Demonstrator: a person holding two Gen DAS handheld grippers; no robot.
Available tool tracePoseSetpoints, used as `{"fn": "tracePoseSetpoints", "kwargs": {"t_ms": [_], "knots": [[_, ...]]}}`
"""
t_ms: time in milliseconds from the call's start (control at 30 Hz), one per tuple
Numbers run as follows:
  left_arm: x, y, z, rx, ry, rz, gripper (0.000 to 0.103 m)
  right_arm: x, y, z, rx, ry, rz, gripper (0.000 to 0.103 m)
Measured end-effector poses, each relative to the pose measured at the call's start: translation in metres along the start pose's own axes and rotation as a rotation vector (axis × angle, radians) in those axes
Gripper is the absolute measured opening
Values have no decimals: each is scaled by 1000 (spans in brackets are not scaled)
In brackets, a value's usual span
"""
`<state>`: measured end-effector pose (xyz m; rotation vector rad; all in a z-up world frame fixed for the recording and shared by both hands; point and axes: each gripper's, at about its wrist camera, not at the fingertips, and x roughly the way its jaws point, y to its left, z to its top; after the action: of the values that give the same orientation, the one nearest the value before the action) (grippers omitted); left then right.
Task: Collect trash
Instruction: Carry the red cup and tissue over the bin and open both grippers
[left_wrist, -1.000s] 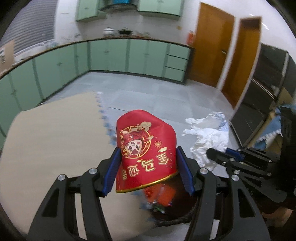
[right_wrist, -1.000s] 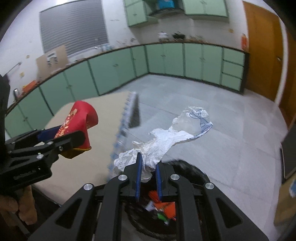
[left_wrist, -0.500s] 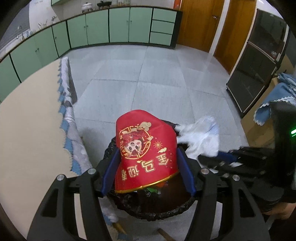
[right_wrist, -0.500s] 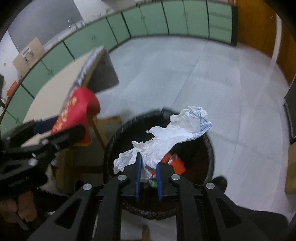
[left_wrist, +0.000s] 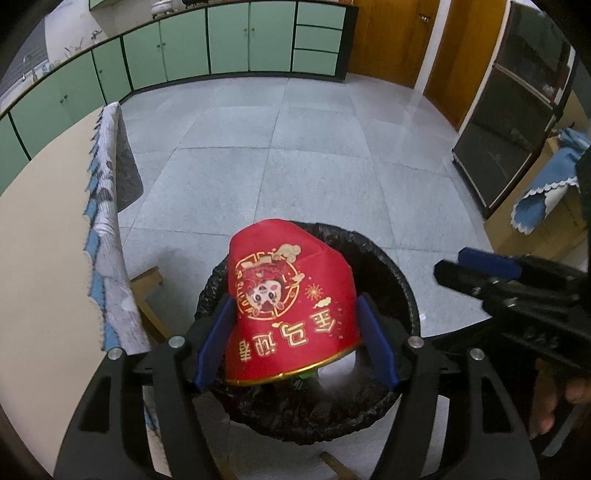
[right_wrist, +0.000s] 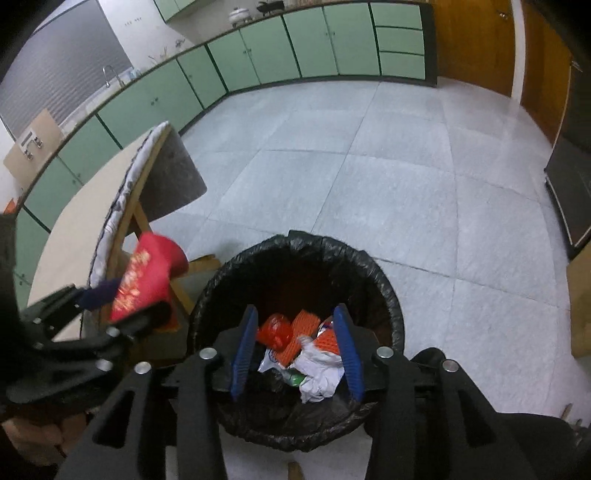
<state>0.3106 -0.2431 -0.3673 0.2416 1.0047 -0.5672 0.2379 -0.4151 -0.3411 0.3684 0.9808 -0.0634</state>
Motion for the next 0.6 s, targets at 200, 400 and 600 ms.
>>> {"fn": "tracePoseSetpoints", "kwargs": {"t_ms": [200, 400, 600], "knots": [[1, -2, -1, 0, 2, 14, 73, -1, -4, -1, 13, -6, 5, 42], [4, -2, 0, -4, 5, 26, 83, -1, -3, -2, 11, 1, 12, 42], [3, -1, 0, -11, 3, 26, 84, -1, -5, -1, 18, -7, 9, 42]]}}
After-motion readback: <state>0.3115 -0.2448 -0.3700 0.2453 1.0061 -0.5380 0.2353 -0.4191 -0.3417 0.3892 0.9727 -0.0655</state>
